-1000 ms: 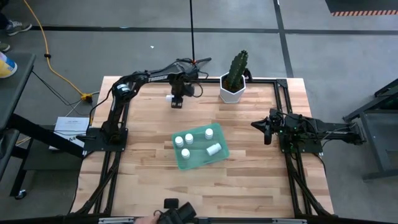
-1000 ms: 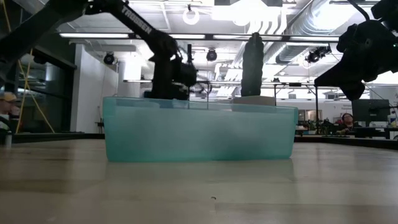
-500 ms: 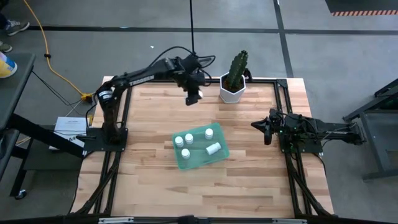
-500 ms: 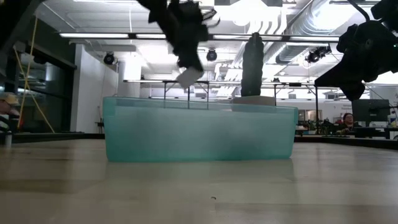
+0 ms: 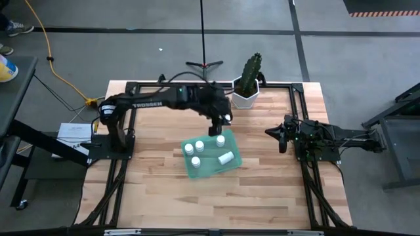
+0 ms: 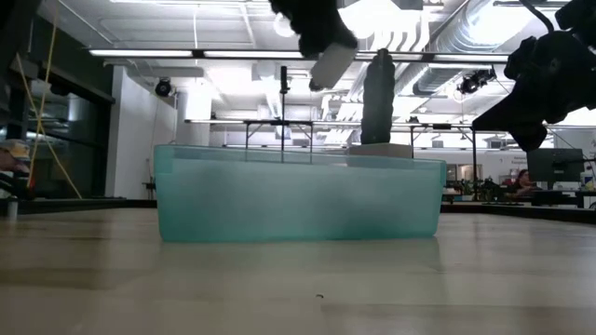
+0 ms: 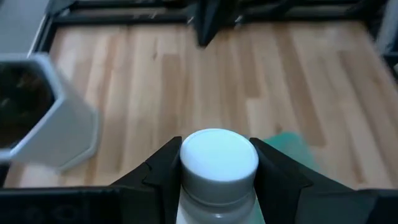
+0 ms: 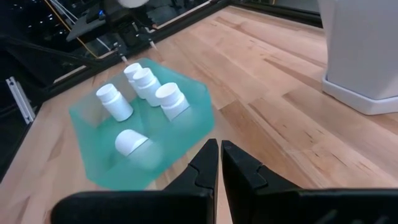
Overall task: Pick and place pill bottles into a basket
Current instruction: Put the white pill bottle into the green bin
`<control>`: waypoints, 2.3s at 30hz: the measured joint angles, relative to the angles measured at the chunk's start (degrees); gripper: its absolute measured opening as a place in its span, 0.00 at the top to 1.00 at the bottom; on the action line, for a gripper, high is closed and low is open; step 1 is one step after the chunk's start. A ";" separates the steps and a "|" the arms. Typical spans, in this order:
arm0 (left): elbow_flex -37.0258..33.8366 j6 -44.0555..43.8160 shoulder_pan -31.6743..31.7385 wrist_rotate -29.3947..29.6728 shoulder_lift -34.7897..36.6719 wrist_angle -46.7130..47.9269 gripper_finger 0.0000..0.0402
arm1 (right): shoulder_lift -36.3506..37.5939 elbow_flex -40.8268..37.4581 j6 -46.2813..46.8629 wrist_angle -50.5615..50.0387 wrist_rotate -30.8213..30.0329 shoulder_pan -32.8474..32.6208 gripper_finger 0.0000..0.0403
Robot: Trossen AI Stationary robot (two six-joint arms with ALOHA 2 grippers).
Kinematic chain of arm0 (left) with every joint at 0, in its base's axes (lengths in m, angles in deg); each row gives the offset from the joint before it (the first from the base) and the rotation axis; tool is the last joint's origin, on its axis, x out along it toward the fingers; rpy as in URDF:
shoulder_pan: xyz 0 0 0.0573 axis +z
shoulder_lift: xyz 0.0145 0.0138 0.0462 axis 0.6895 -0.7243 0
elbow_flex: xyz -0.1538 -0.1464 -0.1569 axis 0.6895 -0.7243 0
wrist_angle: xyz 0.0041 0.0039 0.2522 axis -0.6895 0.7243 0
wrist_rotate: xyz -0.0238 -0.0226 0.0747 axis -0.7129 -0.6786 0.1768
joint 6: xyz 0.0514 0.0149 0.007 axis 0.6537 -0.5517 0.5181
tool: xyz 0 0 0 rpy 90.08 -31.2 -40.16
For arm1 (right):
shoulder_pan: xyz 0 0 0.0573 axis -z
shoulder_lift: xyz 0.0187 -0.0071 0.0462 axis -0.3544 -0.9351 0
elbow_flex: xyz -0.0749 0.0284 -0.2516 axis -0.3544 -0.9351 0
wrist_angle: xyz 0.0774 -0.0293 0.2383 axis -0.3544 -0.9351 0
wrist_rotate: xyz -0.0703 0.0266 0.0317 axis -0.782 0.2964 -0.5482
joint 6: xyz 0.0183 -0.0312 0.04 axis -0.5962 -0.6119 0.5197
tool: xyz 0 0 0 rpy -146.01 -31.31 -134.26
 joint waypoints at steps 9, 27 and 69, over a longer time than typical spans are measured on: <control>-6.12 -6.26 -5.64 3.56 0.07 -10.60 0.52 | 0.00 0.00 0.17 -0.29 1.30 0.00 0.97; -25.05 -16.65 -13.46 14.08 3.04 -34.26 0.52 | 0.02 0.00 0.12 -0.63 2.56 0.00 0.97; -59.37 -23.22 -18.78 28.05 5.86 -73.54 0.52 | -0.02 0.00 0.44 -1.61 3.50 0.00 0.97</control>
